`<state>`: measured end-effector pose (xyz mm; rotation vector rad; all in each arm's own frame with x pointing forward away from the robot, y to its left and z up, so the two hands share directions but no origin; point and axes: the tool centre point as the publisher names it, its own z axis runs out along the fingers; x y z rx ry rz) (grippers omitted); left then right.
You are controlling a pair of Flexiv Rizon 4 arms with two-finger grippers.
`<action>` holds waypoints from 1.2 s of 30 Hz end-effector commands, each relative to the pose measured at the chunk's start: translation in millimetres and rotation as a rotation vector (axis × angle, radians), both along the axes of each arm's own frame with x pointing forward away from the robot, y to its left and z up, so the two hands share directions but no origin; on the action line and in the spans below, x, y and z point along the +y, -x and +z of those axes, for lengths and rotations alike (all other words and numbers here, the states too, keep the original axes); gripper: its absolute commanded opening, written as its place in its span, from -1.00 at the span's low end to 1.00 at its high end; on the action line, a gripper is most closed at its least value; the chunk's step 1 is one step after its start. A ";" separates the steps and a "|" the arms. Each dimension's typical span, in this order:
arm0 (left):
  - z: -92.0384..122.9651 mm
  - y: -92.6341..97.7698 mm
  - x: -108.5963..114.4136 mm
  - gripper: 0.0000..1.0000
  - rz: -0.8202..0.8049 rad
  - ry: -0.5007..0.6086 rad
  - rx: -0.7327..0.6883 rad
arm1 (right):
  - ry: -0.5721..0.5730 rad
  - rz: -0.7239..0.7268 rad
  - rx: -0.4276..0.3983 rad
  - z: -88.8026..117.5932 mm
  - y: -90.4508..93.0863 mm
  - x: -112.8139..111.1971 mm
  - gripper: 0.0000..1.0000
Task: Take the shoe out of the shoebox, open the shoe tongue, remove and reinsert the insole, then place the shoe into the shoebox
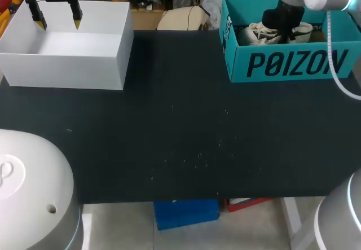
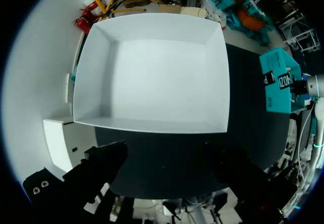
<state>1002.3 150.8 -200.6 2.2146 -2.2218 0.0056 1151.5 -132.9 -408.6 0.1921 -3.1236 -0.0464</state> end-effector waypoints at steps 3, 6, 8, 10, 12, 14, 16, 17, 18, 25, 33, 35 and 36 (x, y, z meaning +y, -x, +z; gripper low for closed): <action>0.5 0.5 -0.7 1.00 0.002 -0.003 0.001 | 0.008 -0.006 -0.002 4.6 -4.0 -3.9 -1.00; 0.5 0.5 -0.7 1.00 0.002 -0.003 0.001 | 0.015 -0.010 -0.010 18.9 -4.8 -8.2 -1.00; 0.5 0.5 -0.7 1.00 0.002 -0.003 0.001 | 0.020 -0.007 -0.010 30.2 -4.4 -10.1 -1.00; 0.5 0.5 -0.7 1.00 0.002 -0.003 0.001 | 0.026 0.001 -0.010 44.1 -4.1 -13.2 -1.00; 0.5 0.5 -0.7 1.00 0.002 -0.003 0.001 | 0.033 0.007 -0.016 58.6 -4.3 -15.8 -1.00; 0.5 0.5 -0.7 1.00 0.002 -0.003 0.001 | 0.037 0.012 -0.020 73.4 -3.9 -18.2 -1.00; 0.5 0.5 -0.7 1.00 0.002 -0.003 0.001 | 0.041 0.017 -0.027 88.7 -4.2 -20.1 -1.00; 0.5 0.5 -0.7 1.00 0.002 -0.003 0.001 | 0.042 0.017 -0.031 95.9 -4.5 -21.2 -1.00; 0.5 0.5 -0.7 1.00 0.002 -0.003 0.001 | 0.043 0.016 -0.036 103.1 -4.7 -22.3 -1.00; 0.5 0.5 -0.7 1.00 0.002 -0.003 0.001 | 0.068 0.037 -0.048 153.7 -3.1 -30.2 -1.00; 0.5 0.5 -0.7 1.00 0.002 -0.003 0.001 | 0.127 0.038 -0.066 206.7 20.8 -28.5 -1.00; 0.5 0.5 -0.7 1.00 0.002 -0.003 0.001 | 0.135 0.021 -0.077 220.2 34.1 -20.8 -1.00; 0.5 0.5 -0.7 1.00 0.002 -0.003 0.001 | 0.140 0.014 -0.078 226.6 41.6 -16.2 -1.00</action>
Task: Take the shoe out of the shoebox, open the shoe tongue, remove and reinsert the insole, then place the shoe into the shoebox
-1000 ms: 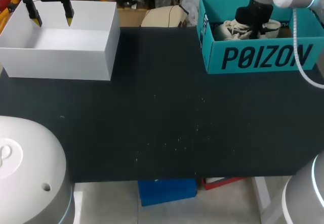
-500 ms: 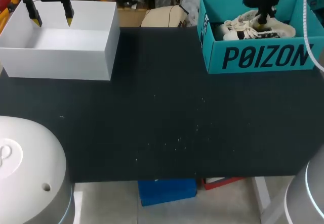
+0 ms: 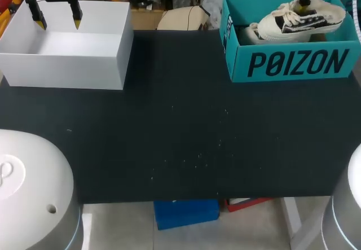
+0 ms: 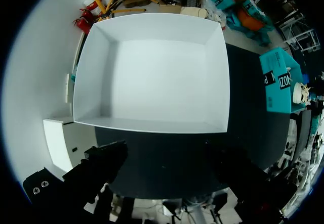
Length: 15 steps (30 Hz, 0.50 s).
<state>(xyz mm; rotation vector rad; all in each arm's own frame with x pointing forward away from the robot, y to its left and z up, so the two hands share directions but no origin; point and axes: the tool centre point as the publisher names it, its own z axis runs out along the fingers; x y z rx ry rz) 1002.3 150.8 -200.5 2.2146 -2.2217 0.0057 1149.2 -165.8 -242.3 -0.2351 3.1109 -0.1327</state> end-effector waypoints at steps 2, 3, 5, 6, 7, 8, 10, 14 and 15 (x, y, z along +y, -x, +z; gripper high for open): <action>0.4 0.5 -0.7 1.00 0.002 -0.003 0.002 | 0.033 -0.032 -0.049 71.9 55.5 27.3 -1.00; 0.4 0.5 -0.7 1.00 0.002 -0.003 0.002 | 0.035 -0.040 -0.050 75.7 61.0 31.5 -1.00; 0.4 0.5 -0.7 1.00 0.002 -0.003 0.002 | 0.043 -0.071 -0.062 89.6 84.2 50.8 -1.00; 0.4 0.5 -0.7 1.00 0.002 -0.003 0.002 | 0.042 -0.085 -0.065 94.6 94.5 60.3 -1.00; 0.4 0.5 -0.7 1.00 0.002 -0.003 0.002 | 0.043 -0.093 -0.067 97.0 100.9 65.8 -1.00; 0.4 0.5 -0.7 1.00 0.002 -0.003 0.002 | 0.043 -0.109 -0.074 101.4 114.9 79.6 -1.00; 0.4 0.5 -0.7 1.00 0.002 -0.003 0.002 | 0.043 -0.122 -0.078 105.4 136.9 102.2 -1.00; 0.4 0.5 -0.7 1.00 0.002 -0.003 0.002 | 0.028 -0.138 -0.081 103.6 179.9 150.3 -1.00; 0.4 0.5 -0.7 1.00 0.002 -0.003 0.002 | 0.023 -0.141 -0.081 101.7 189.8 162.5 -1.00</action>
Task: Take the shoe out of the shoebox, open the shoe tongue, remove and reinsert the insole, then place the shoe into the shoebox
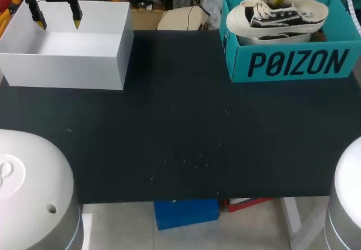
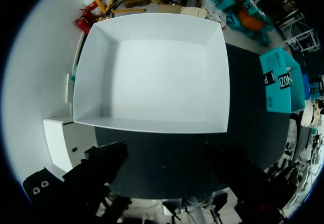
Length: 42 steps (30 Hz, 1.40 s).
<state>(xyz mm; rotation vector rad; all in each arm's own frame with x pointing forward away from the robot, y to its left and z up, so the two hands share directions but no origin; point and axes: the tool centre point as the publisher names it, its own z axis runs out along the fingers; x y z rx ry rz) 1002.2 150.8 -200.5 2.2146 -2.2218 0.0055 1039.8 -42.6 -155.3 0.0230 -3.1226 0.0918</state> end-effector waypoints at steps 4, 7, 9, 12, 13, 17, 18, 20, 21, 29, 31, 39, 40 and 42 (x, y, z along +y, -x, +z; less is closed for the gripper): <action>0.4 0.5 -0.7 1.00 0.002 -0.003 0.001 | 0.024 -0.009 -0.087 -7.6 118.2 87.1 -1.00; 0.4 0.5 -0.7 1.00 0.002 -0.003 0.001 | 0.007 -0.004 -0.060 -27.5 137.8 113.5 -1.00; 0.4 0.5 -0.7 1.00 0.002 -0.003 0.001 | 0.004 0.006 -0.046 -40.5 150.5 133.6 -1.00; 0.4 0.5 -0.7 1.00 0.002 -0.003 0.001 | -0.008 0.015 -0.039 -61.5 163.8 162.9 -1.00; 0.4 0.5 -0.7 1.00 0.002 -0.003 0.001 | -0.009 0.022 -0.036 -68.4 167.3 171.5 -1.00; 0.4 0.5 -0.7 1.00 0.002 -0.003 0.001 | -0.020 0.039 -0.030 -95.5 177.8 198.3 -1.00; 0.4 0.5 -0.7 1.00 0.002 -0.003 0.001 | -0.023 0.037 -0.027 -101.5 180.2 204.2 -1.00; 0.4 0.5 -0.7 1.00 0.002 -0.003 0.001 | -0.025 0.035 -0.025 -116.0 184.2 213.4 -1.00; 0.4 0.5 -0.7 1.00 0.002 -0.003 0.001 | -0.028 0.037 -0.021 -123.1 186.5 218.3 -1.00; 0.4 0.5 -0.7 1.00 0.002 -0.003 0.001 | -0.059 0.028 0.002 -168.5 198.0 254.8 -1.00; 0.4 0.5 -0.7 1.00 0.002 -0.003 0.001 | -0.061 0.031 0.014 -178.8 200.5 260.4 -1.00; 0.4 0.5 -0.7 1.00 0.002 -0.003 0.001 | -0.064 0.029 0.036 -214.2 202.8 278.1 -1.00; 0.4 0.5 -0.7 1.00 0.002 -0.003 0.001 | -0.062 0.028 0.042 -217.4 203.1 279.0 -1.00; 0.4 0.5 -0.7 1.00 0.002 -0.003 0.001 | -0.060 0.025 0.046 -222.6 203.0 280.1 -1.00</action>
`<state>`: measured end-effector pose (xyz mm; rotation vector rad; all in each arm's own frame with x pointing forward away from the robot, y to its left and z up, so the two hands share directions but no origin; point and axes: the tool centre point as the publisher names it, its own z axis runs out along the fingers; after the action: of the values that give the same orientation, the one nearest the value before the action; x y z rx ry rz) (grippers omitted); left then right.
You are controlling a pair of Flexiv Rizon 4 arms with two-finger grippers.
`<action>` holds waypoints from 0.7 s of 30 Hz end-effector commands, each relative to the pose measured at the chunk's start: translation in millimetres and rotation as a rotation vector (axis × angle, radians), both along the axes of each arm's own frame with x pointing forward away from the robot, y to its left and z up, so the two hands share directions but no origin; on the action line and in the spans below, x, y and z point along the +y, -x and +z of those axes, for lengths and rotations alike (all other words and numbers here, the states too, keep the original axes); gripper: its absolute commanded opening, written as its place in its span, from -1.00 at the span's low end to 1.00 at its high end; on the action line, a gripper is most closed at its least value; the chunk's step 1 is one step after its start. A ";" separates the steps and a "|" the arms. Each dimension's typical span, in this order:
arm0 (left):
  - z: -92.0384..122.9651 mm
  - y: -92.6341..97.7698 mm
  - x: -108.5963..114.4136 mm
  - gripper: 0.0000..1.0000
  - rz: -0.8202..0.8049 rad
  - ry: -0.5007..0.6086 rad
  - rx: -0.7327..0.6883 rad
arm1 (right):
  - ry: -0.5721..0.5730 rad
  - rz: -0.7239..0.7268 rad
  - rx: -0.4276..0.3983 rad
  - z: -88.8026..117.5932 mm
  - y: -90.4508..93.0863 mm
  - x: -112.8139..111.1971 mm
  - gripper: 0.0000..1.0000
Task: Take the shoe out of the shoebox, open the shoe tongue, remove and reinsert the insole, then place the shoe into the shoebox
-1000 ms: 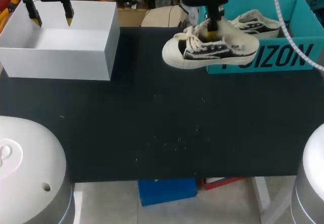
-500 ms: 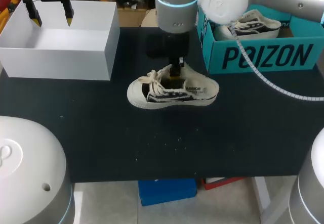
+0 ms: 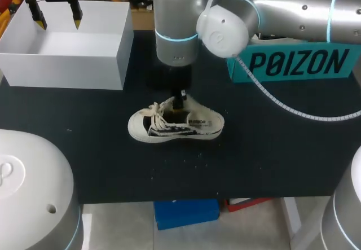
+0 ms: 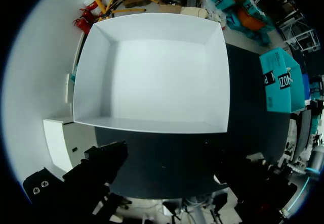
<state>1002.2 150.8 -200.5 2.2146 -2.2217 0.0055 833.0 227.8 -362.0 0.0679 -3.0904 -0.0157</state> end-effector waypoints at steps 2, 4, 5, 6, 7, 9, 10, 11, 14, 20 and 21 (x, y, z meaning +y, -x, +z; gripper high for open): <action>0.4 0.5 -0.7 1.00 0.002 -0.003 0.001 | 0.018 0.003 0.011 -16.4 -4.0 9.8 -0.33; 0.4 0.5 -0.7 1.00 0.002 -0.003 0.001 | 0.025 0.006 -0.003 -13.7 -4.9 6.9 0.03; 0.4 0.5 -0.7 1.00 0.002 -0.003 0.001 | 0.028 0.009 -0.007 -11.6 -5.2 5.2 0.08; 0.4 0.5 -0.7 1.00 0.002 -0.003 0.001 | 0.030 0.009 -0.012 -9.0 -5.4 3.4 0.00; 0.4 0.5 -0.7 1.00 0.002 -0.003 0.001 | 0.031 0.007 -0.021 -5.3 -5.7 1.5 0.00; 0.4 0.5 -0.7 1.00 0.002 -0.003 0.001 | 0.027 0.003 -0.044 5.2 -6.7 -2.3 0.12; 0.4 0.5 -0.7 1.00 0.002 -0.003 0.001 | 0.021 -0.003 -0.062 12.5 -7.2 -3.9 0.00; 0.4 0.5 -0.7 1.00 0.002 -0.003 0.001 | 0.009 -0.010 -0.076 19.3 -7.3 -5.3 0.00; 0.4 0.5 -0.7 1.00 0.002 -0.003 0.001 | -0.027 -0.017 -0.111 39.8 -5.3 -10.2 -0.02; 0.4 0.5 -0.7 1.00 0.002 -0.003 0.001 | -0.185 -0.003 -0.159 72.3 4.0 -20.9 0.48; 0.4 0.5 -0.7 1.00 0.002 -0.003 0.001 | -0.227 0.005 -0.170 76.2 5.6 -22.2 0.67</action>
<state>1002.2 150.8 -200.5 2.2145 -2.2218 0.0054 840.1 236.6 -304.5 0.0683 -3.2032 -0.1571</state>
